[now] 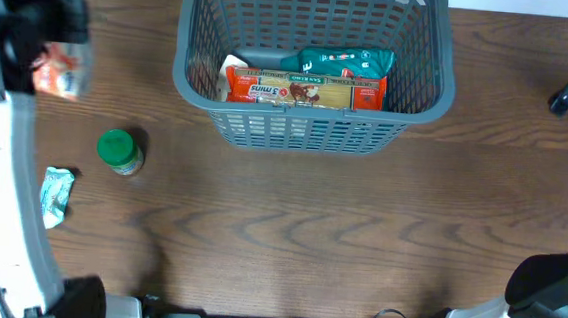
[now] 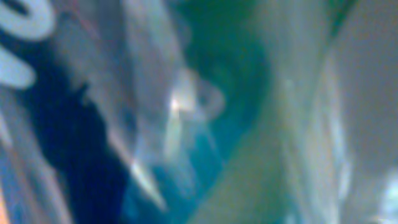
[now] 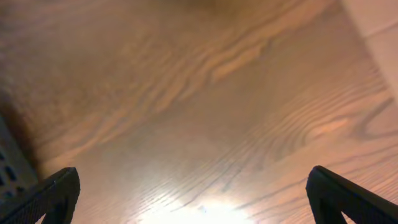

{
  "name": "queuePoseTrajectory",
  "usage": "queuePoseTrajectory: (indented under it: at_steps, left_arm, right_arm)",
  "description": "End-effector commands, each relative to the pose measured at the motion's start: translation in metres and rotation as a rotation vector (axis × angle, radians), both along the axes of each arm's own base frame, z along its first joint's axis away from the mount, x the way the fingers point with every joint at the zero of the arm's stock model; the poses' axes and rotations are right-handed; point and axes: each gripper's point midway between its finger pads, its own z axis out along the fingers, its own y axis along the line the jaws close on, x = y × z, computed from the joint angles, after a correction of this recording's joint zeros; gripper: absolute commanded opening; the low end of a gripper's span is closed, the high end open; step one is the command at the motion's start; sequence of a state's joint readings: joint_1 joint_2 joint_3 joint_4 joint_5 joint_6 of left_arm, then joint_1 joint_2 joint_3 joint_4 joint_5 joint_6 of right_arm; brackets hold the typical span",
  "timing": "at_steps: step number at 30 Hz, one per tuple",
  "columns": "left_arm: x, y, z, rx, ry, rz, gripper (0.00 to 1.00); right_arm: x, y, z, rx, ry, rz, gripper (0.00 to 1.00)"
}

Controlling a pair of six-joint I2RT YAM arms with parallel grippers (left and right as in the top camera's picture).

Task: Pack container
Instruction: 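Carry the tissue packs into the basket and release them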

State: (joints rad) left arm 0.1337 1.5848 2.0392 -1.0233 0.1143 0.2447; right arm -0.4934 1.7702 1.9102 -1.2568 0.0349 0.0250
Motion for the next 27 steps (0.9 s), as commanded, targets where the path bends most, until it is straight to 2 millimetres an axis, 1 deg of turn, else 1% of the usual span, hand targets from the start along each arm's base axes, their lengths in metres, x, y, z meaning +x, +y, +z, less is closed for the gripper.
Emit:
queuePoseTrajectory:
  at_steps: [1, 5, 8, 10, 12, 14, 16, 18, 20, 24, 26, 27]
  left_arm:
    - [-0.001, -0.066, 0.011, 0.065, -0.041, -0.271, 0.06]
    - [-0.004, -0.142, 0.013, 0.178, -0.088, -0.536, 0.05]
    - [0.000, -0.196, 0.011, 0.282, -0.146, -0.727, 0.06]
    - [0.006, -0.223, 0.005, 0.349, -0.176, -0.826, 0.06]
    - [0.014, -0.247, -0.007, 0.413, -0.193, -0.911, 0.06]
    - [0.024, -0.267, -0.024, 0.457, -0.195, -0.975, 0.06]
    - [0.039, -0.283, -0.047, 0.469, -0.175, -1.008, 0.06]
    - [0.050, -0.290, -0.070, 0.466, -0.139, -1.021, 0.06]
    - [0.061, -0.296, -0.098, 0.462, -0.088, -1.033, 0.06]
    - [0.079, -0.296, -0.151, 0.454, 0.018, -1.043, 0.07]
    - [0.087, -0.292, -0.178, 0.447, 0.073, -1.042, 0.11]
    - [0.090, -0.290, -0.186, 0.446, 0.090, -1.039, 0.13]
  right_arm:
    - [-0.004, 0.004, -0.019, 0.056, 0.021, -0.025, 0.99]
    - [-0.005, 0.019, -0.041, 0.135, 0.043, 0.008, 0.99]
    - [-0.006, 0.028, -0.054, 0.188, 0.055, 0.024, 0.99]
    - [-0.008, 0.033, -0.061, 0.213, 0.068, 0.033, 0.99]
    - [-0.012, 0.037, -0.069, 0.229, 0.086, 0.042, 0.99]
    - [-0.015, 0.039, -0.074, 0.238, 0.102, 0.045, 0.99]
    - [-0.017, 0.040, -0.079, 0.245, 0.114, 0.043, 0.99]
    - [-0.018, 0.041, -0.081, 0.248, 0.119, 0.043, 0.99]
    - [-0.019, 0.041, -0.082, 0.249, 0.122, 0.042, 0.99]
    - [-0.019, 0.042, -0.082, 0.252, 0.121, 0.045, 0.99]
    - [-0.019, 0.042, -0.082, 0.251, 0.122, 0.052, 0.99]
    - [-0.019, 0.043, -0.082, 0.253, 0.121, 0.053, 0.99]
